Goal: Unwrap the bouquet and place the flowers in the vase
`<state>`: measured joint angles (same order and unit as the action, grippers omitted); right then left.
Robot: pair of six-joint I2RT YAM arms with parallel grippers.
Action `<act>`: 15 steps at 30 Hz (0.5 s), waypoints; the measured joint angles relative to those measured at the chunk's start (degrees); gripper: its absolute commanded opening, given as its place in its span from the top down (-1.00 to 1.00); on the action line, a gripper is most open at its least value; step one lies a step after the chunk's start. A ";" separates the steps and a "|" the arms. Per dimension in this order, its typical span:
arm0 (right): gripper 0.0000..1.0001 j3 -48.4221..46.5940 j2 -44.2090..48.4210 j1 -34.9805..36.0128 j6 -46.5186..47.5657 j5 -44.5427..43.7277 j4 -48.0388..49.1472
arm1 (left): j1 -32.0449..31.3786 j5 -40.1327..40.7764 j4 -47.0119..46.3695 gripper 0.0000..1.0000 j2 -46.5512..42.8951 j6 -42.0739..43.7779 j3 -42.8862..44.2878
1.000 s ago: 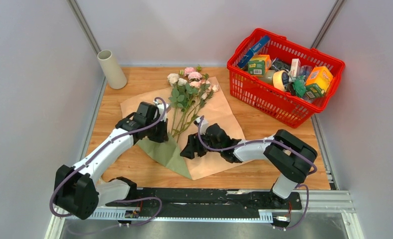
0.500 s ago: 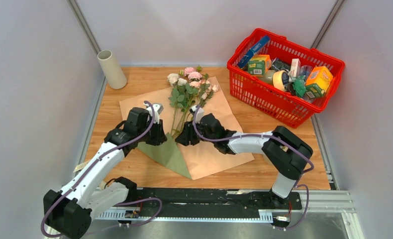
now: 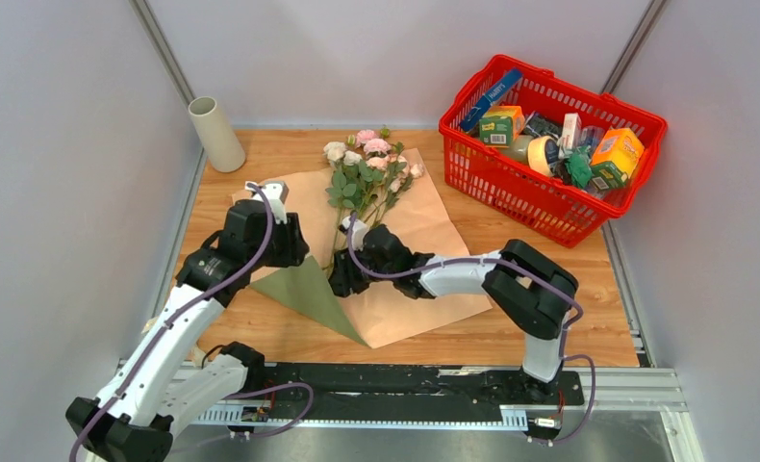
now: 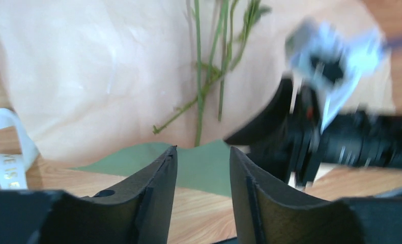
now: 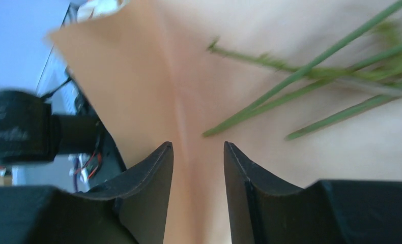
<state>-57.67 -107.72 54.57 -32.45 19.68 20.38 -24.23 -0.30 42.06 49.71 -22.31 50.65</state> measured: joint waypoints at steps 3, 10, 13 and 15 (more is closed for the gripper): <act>0.11 2.23 2.67 4.13 0.00 0.20 -0.07 | 0.00 3.80 0.61 -0.12 0.02 -1.84 4.79; 0.13 4.63 3.87 13.16 -0.02 -2.38 0.02 | 0.00 7.48 0.66 -0.12 2.01 -5.97 6.45; 0.13 6.45 3.19 14.16 -0.04 -4.85 -0.07 | 0.00 9.20 0.61 -0.12 3.15 -8.50 4.13; 0.14 7.39 2.34 14.36 -0.09 -7.21 -0.68 | 0.00 10.34 0.79 -0.12 3.76 -10.67 1.95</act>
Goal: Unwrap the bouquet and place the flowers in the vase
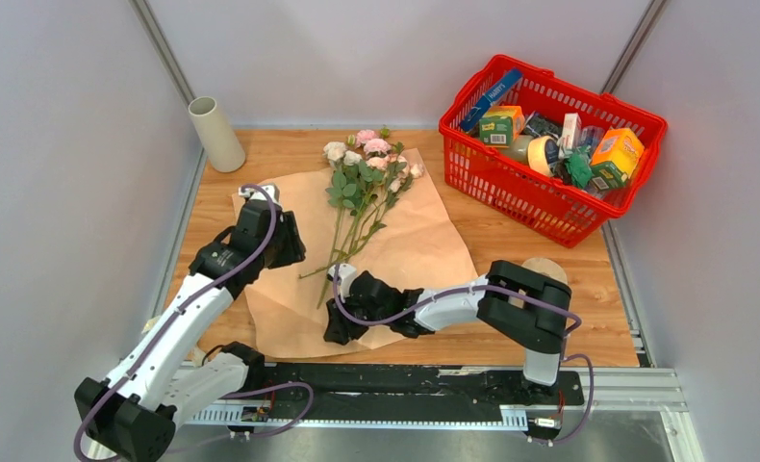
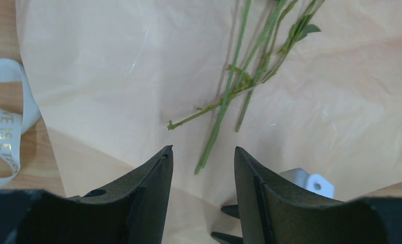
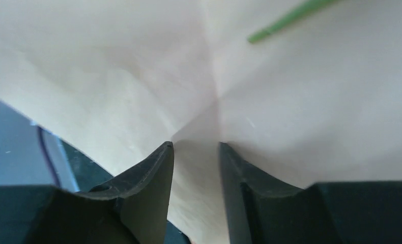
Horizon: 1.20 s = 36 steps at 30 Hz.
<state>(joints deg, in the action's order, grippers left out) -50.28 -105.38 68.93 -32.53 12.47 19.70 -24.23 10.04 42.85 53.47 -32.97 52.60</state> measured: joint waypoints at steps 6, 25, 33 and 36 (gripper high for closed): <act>0.16 1.18 -0.11 2.38 -1.53 -10.19 -0.76 | 0.00 2.16 -0.13 -0.11 1.18 -6.08 -5.22; 0.12 13.70 21.51 3.82 -3.43 -27.71 -4.35 | 0.00 -7.91 -15.13 -0.08 0.15 -16.83 -25.00; 0.11 20.85 27.78 1.84 -3.48 -31.06 -4.48 | 0.00 -7.10 -17.07 -0.08 -3.19 -22.36 -30.99; 0.11 21.90 29.73 0.90 -3.48 -31.69 -4.42 | -0.02 -5.79 -16.87 -0.07 -6.82 -23.61 -31.87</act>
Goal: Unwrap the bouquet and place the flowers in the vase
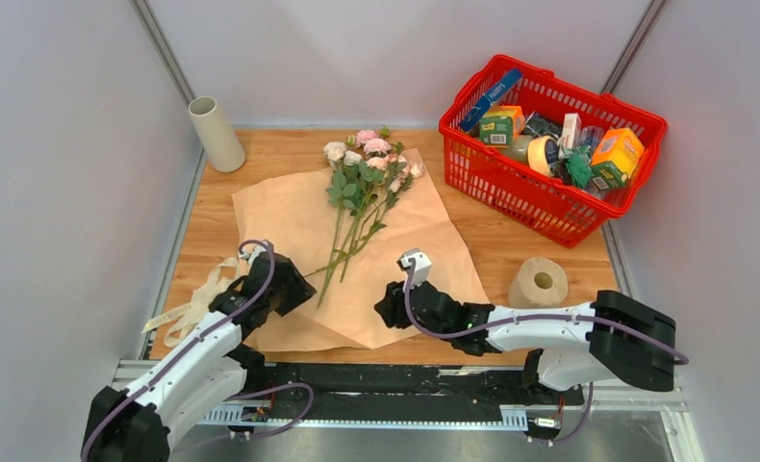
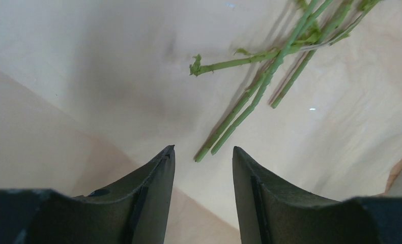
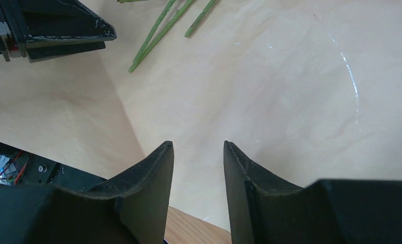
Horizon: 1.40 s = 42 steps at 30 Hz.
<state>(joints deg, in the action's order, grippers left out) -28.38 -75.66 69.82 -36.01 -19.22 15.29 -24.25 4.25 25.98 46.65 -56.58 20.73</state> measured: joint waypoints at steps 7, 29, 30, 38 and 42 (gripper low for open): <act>0.12 1.38 1.36 -1.20 0.13 4.74 3.19 | -0.04 3.80 1.33 -0.08 -8.66 -2.84 -0.57; 0.45 -28.89 -34.91 6.40 -6.49 28.11 14.05 | -0.09 16.85 21.42 -0.12 -2.47 12.15 30.49; 0.45 -29.20 -36.09 6.99 -6.58 28.11 13.86 | -0.09 16.90 21.77 -0.12 -2.34 12.52 30.45; 0.46 -30.08 -40.52 9.64 -7.23 26.49 10.58 | -0.09 17.29 22.14 -0.12 -1.09 15.19 30.42; 0.44 -30.67 -40.46 9.90 -7.04 25.24 9.25 | -0.09 16.63 21.57 -0.11 0.46 16.57 30.01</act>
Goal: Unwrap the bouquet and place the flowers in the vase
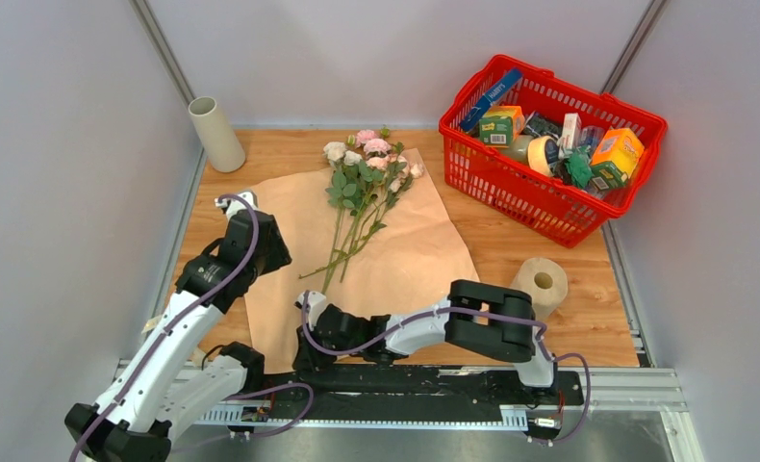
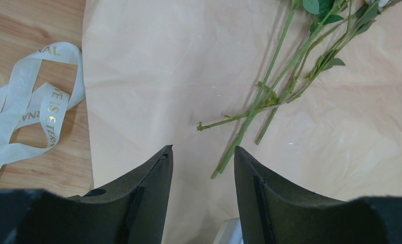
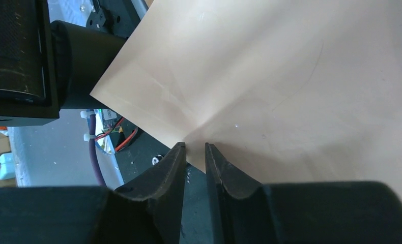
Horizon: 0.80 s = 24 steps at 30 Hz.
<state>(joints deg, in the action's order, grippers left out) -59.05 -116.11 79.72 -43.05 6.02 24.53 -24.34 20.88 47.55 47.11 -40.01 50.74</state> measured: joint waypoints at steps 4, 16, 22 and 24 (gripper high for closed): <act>0.40 -0.04 1.64 0.09 1.07 -1.79 -2.58 | 0.00 -2.43 -0.66 -0.10 1.05 2.47 -0.59; -0.07 13.35 29.33 0.09 7.28 -15.41 -6.62 | 0.00 -14.82 -6.93 -0.07 5.05 13.84 -1.29; -0.64 21.07 44.87 0.09 9.60 -25.55 -11.85 | -0.42 -18.40 -10.25 -0.04 13.81 17.77 0.07; -0.80 22.95 49.86 0.09 10.16 -28.70 -13.66 | -0.83 -18.51 -11.06 -0.02 17.62 18.67 1.66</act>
<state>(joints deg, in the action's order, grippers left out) -36.10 -66.26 79.81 -32.88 -22.68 10.87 -25.17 2.37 36.49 64.73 -21.34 52.40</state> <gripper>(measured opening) 0.802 0.523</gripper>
